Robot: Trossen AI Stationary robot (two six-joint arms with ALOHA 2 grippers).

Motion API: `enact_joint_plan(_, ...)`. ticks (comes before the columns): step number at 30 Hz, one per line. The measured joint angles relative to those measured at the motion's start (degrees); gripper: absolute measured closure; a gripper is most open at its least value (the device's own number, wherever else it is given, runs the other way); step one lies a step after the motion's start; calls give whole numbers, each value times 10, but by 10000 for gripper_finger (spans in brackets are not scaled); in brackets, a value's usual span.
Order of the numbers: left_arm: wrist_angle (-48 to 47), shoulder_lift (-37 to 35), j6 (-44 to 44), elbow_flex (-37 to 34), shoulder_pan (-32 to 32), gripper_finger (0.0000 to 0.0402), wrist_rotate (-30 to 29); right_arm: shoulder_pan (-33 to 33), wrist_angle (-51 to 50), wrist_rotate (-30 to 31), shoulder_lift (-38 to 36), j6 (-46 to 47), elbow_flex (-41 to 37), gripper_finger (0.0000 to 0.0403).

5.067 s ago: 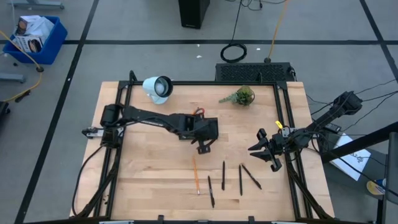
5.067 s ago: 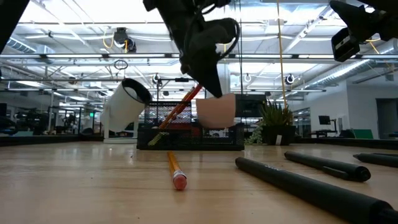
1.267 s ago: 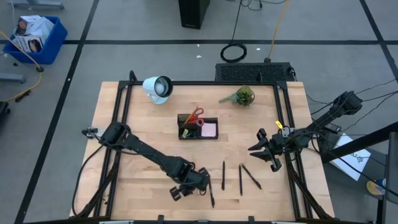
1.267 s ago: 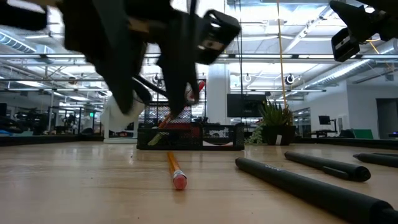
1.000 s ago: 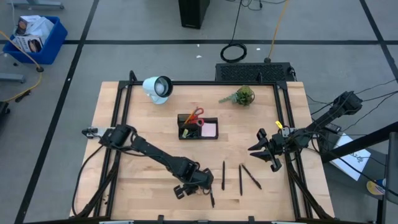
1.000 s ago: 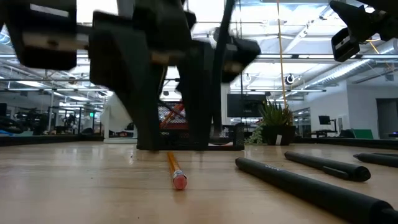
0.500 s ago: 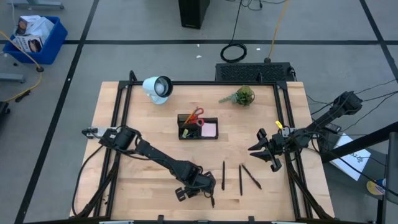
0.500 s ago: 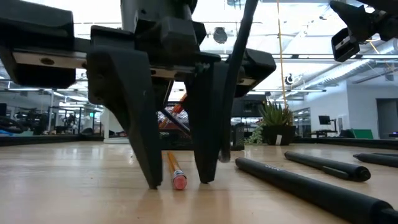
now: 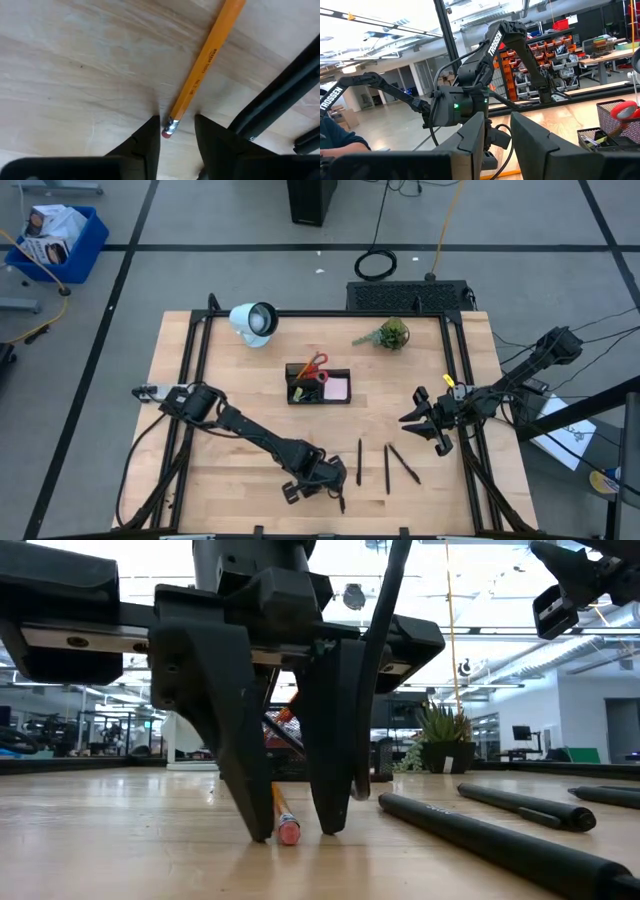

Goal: Pick and place office supplies into organizer
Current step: Put the orange pencil into the black desk organizer

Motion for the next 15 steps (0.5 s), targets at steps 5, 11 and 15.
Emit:
enact_joint_plan(5,-1,0,11,0,-6,315,-35,0,0,0,0,0,0,314)
enact_joint_plan(11,-1,0,2,0,-9,351,-41,0,0,0,0,0,0,314)
enact_joint_plan(15,-2,0,-5,0,-10,372,-45,0,0,0,0,0,0,314)
